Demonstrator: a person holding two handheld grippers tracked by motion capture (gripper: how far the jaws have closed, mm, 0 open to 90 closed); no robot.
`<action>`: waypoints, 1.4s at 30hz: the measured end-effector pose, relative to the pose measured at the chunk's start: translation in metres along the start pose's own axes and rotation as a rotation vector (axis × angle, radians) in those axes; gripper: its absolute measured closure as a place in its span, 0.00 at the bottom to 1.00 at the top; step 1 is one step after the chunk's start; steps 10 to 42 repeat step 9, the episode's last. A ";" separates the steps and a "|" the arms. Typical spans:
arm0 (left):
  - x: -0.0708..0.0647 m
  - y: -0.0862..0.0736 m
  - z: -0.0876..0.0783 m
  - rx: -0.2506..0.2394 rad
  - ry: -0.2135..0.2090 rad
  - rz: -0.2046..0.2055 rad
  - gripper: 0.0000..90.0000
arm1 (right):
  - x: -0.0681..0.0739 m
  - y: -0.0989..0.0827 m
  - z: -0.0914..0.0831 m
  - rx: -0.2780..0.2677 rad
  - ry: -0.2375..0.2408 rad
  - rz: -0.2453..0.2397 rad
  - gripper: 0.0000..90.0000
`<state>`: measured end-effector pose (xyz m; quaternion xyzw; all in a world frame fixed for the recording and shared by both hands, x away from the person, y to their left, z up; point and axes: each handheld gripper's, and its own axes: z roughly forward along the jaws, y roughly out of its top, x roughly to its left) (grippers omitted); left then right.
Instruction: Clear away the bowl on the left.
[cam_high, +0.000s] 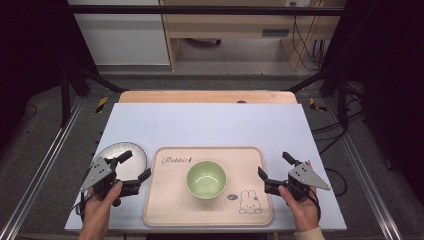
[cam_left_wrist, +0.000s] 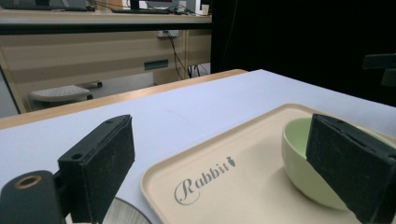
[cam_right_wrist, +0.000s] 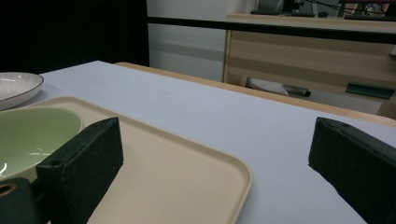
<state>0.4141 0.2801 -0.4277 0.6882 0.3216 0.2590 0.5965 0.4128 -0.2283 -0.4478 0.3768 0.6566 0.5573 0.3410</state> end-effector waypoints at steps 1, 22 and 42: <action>0.001 -0.002 0.000 0.001 0.001 -0.004 0.09 | 0.000 0.000 0.000 0.000 0.000 0.000 0.04; 0.004 -0.008 -0.002 0.017 0.005 -0.046 0.08 | -0.001 0.000 0.000 0.003 0.003 -0.002 0.04; 0.004 -0.008 -0.002 0.017 0.005 -0.046 0.08 | -0.001 0.000 0.000 0.003 0.003 -0.002 0.04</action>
